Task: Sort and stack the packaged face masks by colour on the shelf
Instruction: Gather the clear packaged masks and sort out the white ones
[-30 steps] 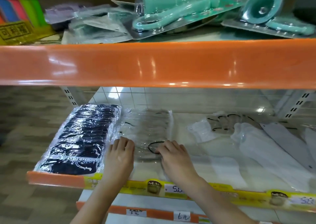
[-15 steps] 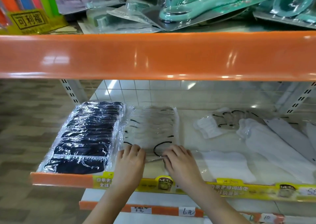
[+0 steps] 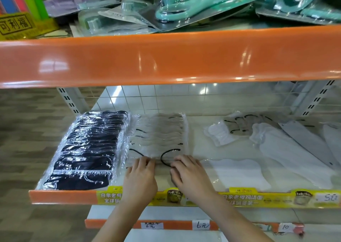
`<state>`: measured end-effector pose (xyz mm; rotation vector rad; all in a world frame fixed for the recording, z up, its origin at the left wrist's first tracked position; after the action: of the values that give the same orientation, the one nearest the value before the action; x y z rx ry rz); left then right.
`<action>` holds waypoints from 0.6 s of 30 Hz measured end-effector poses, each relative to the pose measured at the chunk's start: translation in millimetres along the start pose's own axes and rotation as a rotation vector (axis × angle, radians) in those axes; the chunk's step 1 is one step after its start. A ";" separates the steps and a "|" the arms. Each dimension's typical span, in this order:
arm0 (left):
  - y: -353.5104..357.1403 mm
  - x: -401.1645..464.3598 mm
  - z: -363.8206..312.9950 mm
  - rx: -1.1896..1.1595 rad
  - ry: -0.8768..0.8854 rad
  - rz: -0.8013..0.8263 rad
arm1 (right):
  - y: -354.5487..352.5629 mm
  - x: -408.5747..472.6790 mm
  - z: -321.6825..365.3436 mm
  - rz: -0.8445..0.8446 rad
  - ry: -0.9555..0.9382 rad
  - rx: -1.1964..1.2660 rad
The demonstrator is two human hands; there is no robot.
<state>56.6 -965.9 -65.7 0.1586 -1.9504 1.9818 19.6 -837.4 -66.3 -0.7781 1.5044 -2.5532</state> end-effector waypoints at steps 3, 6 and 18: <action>4.4 2.7 -10.8 -0.004 -0.011 0.050 | 1.2 1.7 -1.1 0.023 0.012 0.014; 0.1 13.0 -25.4 -0.037 -0.022 0.048 | -2.7 3.7 0.3 0.060 -0.001 0.023; 3.7 112.1 -128.1 -0.239 0.028 0.157 | -55.0 38.4 -130.3 0.111 0.201 -0.066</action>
<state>-27.7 -820.5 -38.6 -0.0841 -2.2206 1.8110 -63.6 -717.2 -56.3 -0.4398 1.6445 -2.5756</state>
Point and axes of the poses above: each hand's wrist, its own x-axis towards the middle knuckle, its own y-axis out of the palm, z = x × y, the point moved 9 cm from there along x, towards the middle knuckle, and after that the axes turned 15 degrees about y, right-handed, at the moved point
